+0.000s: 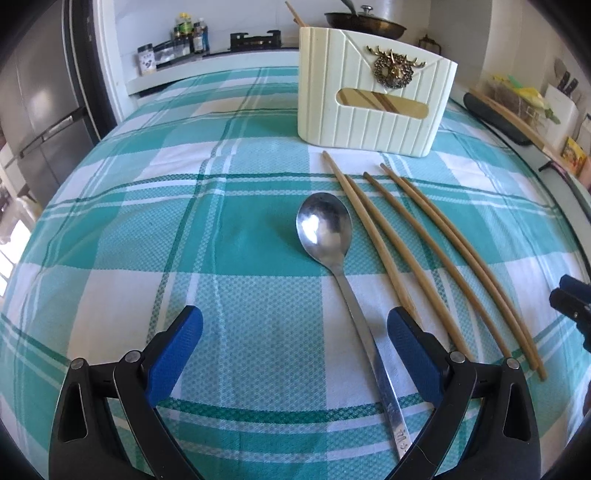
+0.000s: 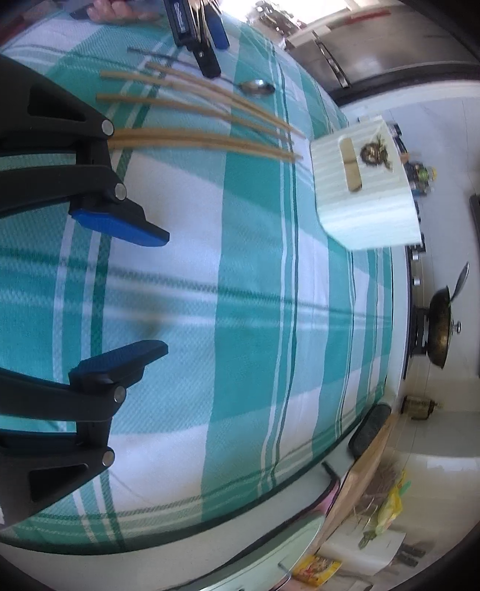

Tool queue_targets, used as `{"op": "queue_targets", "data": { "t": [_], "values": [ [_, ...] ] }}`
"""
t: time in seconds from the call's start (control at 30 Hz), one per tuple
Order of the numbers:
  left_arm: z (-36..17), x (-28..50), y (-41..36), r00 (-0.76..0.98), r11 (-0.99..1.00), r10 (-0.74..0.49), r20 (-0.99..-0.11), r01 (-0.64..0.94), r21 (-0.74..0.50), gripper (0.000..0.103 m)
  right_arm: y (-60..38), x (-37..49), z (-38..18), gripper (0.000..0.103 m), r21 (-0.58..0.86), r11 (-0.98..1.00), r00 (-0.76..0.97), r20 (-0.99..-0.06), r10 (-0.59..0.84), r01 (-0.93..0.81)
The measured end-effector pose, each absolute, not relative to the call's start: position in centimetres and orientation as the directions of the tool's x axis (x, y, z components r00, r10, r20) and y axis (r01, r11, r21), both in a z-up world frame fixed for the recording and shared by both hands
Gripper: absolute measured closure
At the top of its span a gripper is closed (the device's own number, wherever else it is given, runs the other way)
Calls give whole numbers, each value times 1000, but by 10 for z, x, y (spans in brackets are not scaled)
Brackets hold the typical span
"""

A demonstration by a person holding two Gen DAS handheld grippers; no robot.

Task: Organize utensils
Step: 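Close the right tool on a wooden chopstick lying on the cloth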

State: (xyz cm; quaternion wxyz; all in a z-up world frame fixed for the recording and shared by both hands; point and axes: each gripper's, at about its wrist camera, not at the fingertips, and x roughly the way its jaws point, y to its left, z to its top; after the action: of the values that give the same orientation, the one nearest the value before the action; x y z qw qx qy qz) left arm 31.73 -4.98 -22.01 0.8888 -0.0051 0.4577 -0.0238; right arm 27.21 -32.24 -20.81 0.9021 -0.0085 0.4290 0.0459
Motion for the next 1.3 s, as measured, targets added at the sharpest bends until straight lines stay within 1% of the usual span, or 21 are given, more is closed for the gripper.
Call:
{"op": "queue_targets", "data": {
  "t": [0.1,0.17,0.23,0.3,0.37,0.4,0.43,0.5,0.63,0.73,0.77,0.9,1.07,1.13,1.23,1.27,1.3],
  "values": [
    [-222,317,-50,572,999,-36,-819,42,-15,3,-303,282,-202,49,114,970,579,-785,220,-213],
    [-222,315,-50,572,999,-36,-819,49,-10,3,-289,290,-203,50,152,950,538,-795,281,-272],
    [-223,315,-50,572,999,-41,-819,52,-13,3,-276,296,-203,51,149,936,512,-804,302,-319],
    [-223,315,-50,573,999,-41,-819,53,-14,3,-263,300,-203,64,131,924,497,-812,307,-358],
    [-223,315,-50,573,999,-41,-819,53,-13,3,-254,304,-204,69,119,917,479,-823,306,-382],
    [-223,315,-50,573,998,-42,-819,53,-14,3,-250,306,-205,75,109,913,472,-828,302,-393],
    [-223,315,-50,572,998,-42,-819,53,-14,3,-246,307,-206,80,88,911,465,-838,287,-402],
    [-223,315,-50,573,998,-42,-819,53,-14,3,-241,309,-208,83,75,909,451,-849,273,-410],
    [-223,315,-51,572,998,-37,-820,55,-7,2,-235,311,-209,83,52,908,431,-868,248,-416],
    [-223,315,-51,571,998,-39,-820,56,-8,2,-222,312,-211,84,-37,893,448,-874,188,-449],
    [-223,315,-52,571,998,-39,-820,56,-8,2,-221,313,-211,96,-44,898,452,-874,178,-438],
    [-222,312,-44,569,998,-34,-822,68,6,1,-242,318,-212,97,-22,951,502,-853,143,-307],
    [-222,307,-19,562,997,-31,-826,75,14,1,-286,299,-211,97,-20,989,554,-830,65,-146],
    [-222,307,-10,556,997,-34,-830,72,8,1,-301,288,-212,97,-40,994,565,-825,24,-101],
    [-222,305,-7,557,995,-55,-829,99,0,1,-313,277,-212,94,-70,994,583,-812,-9,-82],
    [-222,304,-9,558,993,-67,-827,118,-1,1,-318,274,-212,90,-65,995,589,-808,-8,-76],
    [-222,303,-11,556,990,-80,-827,140,-1,1,-321,272,-213,75,-54,996,593,-805,2,-76]
  ]
}}
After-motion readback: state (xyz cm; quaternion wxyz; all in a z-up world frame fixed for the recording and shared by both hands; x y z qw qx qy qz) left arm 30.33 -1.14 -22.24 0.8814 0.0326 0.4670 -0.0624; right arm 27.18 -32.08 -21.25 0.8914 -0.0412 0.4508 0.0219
